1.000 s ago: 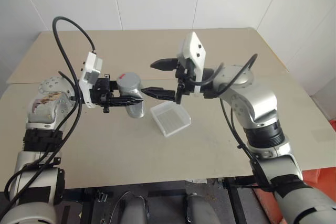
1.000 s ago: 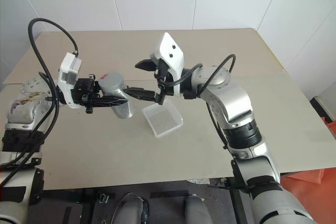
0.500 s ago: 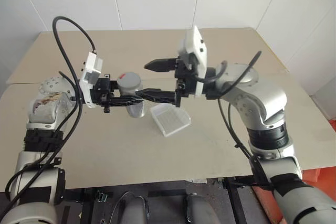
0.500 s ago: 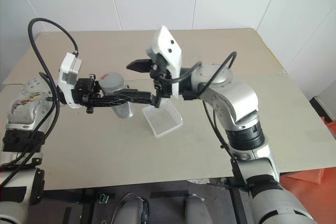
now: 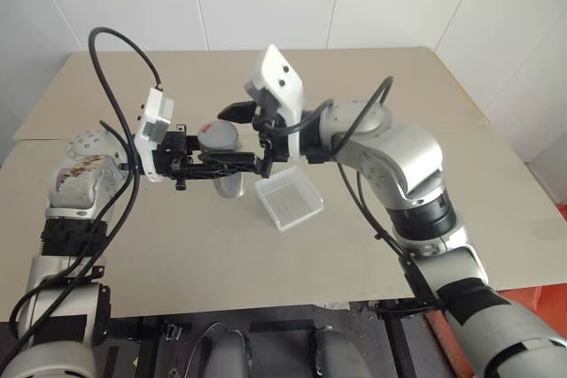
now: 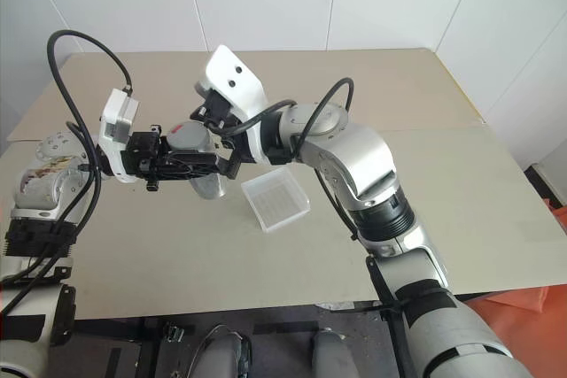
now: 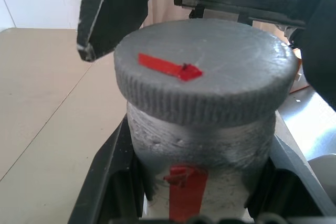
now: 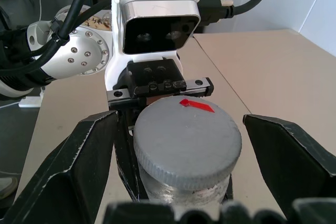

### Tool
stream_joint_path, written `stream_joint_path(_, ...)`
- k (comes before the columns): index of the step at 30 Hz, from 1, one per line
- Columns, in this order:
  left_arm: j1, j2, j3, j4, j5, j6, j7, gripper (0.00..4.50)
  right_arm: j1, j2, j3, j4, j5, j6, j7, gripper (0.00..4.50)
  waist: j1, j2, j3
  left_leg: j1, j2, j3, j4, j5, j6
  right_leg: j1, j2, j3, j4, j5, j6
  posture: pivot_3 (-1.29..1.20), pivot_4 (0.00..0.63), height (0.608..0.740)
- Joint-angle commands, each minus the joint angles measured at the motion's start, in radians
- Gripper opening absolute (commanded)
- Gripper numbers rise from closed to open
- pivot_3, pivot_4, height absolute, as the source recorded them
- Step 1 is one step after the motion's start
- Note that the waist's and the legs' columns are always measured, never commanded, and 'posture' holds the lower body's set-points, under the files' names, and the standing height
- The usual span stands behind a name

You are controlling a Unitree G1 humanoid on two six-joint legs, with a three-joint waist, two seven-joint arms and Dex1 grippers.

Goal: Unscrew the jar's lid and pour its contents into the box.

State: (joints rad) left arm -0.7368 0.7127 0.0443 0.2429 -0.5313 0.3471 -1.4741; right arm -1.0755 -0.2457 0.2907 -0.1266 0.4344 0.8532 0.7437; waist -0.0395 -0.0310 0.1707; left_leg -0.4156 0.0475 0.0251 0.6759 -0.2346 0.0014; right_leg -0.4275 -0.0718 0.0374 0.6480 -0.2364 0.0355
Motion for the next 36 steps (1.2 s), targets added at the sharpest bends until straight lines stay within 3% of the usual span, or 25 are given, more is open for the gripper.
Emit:
stream_joint_path(1, -0.002, 0.012, 0.029, -0.024, -0.008, -0.016, 0.001, 1.98, -0.026, 0.009, -0.010, -0.015, -0.008, -0.026, 0.009, 4.46, 0.000, 0.000, 0.000, 0.000, 0.000, 0.000, 0.000, 0.000, 0.000, 0.000, 0.000, 0.000, 0.000, 0.000, 0.000, 0.00, 0.150, 0.740)
stream_joint_path(31, 0.014, 0.018, 0.027, -0.048, -0.014, -0.005, 0.000, 1.98, -0.037, 0.029, -0.030, 0.010, -0.028, -0.060, 0.019, 4.46, -0.001, 0.000, 0.000, 0.000, 0.000, 0.000, 0.000, 0.000, 0.000, 0.000, 0.000, 0.000, 0.000, 0.000, 0.000, 0.00, 0.150, 0.740)
stream_joint_path(34, 0.014, 0.017, 0.028, -0.047, -0.014, -0.006, 0.001, 1.98, -0.041, 0.028, -0.030, 0.016, -0.027, -0.059, 0.023, 3.84, -0.001, 0.000, 0.000, 0.000, 0.000, 0.000, 0.000, 0.000, 0.000, 0.000, 0.000, 0.000, 0.000, 0.000, 0.000, 0.00, 0.150, 0.740)
stream_joint_path(36, 0.015, 0.017, 0.028, -0.048, -0.014, -0.006, 0.002, 1.98, -0.041, 0.027, -0.030, 0.019, -0.026, -0.054, 0.023, 3.14, -0.001, 0.000, 0.000, 0.000, 0.000, 0.000, 0.000, 0.000, 0.000, 0.000, 0.000, 0.000, 0.000, 0.000, 0.000, 0.00, 0.150, 0.740)
